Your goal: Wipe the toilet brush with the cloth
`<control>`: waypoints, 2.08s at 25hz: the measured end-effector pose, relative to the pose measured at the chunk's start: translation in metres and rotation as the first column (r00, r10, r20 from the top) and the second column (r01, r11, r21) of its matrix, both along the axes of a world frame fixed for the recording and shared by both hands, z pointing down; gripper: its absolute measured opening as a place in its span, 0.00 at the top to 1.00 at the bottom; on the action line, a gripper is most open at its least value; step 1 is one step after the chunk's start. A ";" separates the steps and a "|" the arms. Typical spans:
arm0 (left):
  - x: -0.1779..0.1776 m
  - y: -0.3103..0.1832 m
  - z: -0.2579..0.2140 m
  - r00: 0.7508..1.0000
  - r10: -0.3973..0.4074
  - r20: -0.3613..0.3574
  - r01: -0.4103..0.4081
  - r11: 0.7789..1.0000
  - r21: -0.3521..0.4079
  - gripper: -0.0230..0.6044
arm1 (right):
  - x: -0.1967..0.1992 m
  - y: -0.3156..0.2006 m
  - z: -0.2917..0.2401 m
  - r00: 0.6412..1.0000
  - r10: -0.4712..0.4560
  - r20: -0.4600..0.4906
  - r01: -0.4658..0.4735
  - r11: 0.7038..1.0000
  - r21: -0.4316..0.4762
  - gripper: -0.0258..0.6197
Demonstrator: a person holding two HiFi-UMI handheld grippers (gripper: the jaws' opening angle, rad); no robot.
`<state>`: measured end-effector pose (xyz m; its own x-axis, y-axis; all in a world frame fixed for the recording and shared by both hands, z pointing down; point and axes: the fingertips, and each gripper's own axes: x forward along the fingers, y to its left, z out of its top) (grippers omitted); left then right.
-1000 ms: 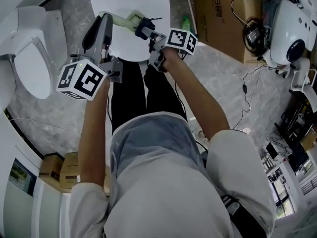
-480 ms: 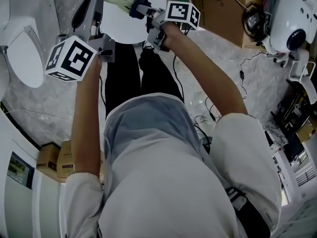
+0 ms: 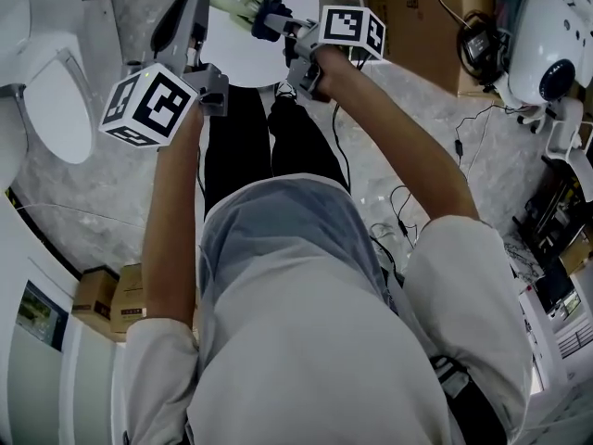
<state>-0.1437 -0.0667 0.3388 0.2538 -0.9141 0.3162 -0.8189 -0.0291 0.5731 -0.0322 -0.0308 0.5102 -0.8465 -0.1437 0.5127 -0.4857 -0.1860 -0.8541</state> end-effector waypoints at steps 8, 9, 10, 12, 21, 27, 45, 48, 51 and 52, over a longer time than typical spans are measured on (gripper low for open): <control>-0.001 0.005 0.000 1.000 -0.003 0.007 0.003 1.000 -0.012 0.96 | -0.003 0.001 -0.027 1.000 -0.006 0.014 0.006 1.000 0.015 0.84; -0.001 0.005 -0.001 1.000 -0.001 0.008 0.002 1.000 -0.013 0.96 | -0.003 0.001 -0.032 1.000 -0.007 0.018 0.007 1.000 0.015 0.84; -0.001 0.006 -0.001 1.000 -0.001 0.009 0.001 1.000 -0.015 0.96 | -0.003 0.001 -0.036 1.000 -0.006 0.024 0.006 1.000 0.014 0.84; -0.002 0.006 -0.002 1.000 -0.002 0.010 0.002 1.000 -0.017 0.96 | -0.005 -0.001 -0.045 0.999 0.001 0.035 -0.001 1.000 0.013 0.84; -0.005 0.012 -0.002 0.999 -0.034 -0.002 0.034 0.999 -0.024 0.96 | -0.012 -0.001 -0.082 0.995 0.014 0.096 -0.015 1.000 0.012 0.84; -0.004 0.011 -0.003 0.999 -0.054 -0.009 0.053 0.998 -0.019 0.96 | -0.014 -0.003 -0.111 0.991 0.008 0.135 -0.012 1.000 0.027 0.84; -0.003 0.023 -0.007 0.995 -0.086 0.043 0.087 0.996 -0.010 0.96 | -0.021 -0.004 -0.156 0.980 -0.072 0.184 0.052 0.992 0.115 0.84; -0.002 0.029 -0.010 0.992 -0.096 0.087 0.097 0.995 -0.012 0.96 | -0.017 -0.006 -0.163 0.982 -0.074 0.175 0.049 0.989 0.138 0.83; 0.000 0.032 -0.012 0.991 -0.089 0.102 0.090 0.996 -0.011 0.96 | -0.014 -0.010 -0.169 0.981 -0.067 0.182 0.038 0.987 0.158 0.83; -0.001 0.033 -0.013 0.990 -0.089 0.110 0.091 0.996 -0.010 0.96 | -0.014 -0.010 -0.173 0.978 -0.068 0.197 0.034 0.985 0.170 0.84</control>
